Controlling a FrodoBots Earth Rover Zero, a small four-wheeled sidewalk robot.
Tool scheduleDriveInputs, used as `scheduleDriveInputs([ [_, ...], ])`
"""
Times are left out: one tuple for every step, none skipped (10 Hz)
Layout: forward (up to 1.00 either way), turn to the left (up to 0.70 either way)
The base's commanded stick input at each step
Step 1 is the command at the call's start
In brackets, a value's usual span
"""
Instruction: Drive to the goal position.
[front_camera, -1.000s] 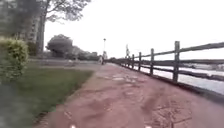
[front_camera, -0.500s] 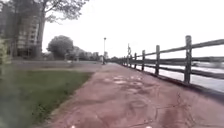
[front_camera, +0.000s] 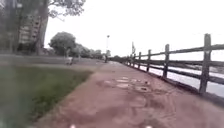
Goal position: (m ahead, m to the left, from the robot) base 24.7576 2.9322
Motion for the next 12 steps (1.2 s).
scheduleDriveInputs([
  [1.0, 0.07],
  [1.0, 0.07],
  [1.0, 0.07],
  [1.0, 0.07],
  [1.0, 0.07],
  [1.0, 0.07],
  [1.0, 0.07],
  [1.0, 0.07],
  [1.0, 0.07],
  [1.0, 0.07],
  [1.0, 0.07],
  [1.0, 0.07],
])
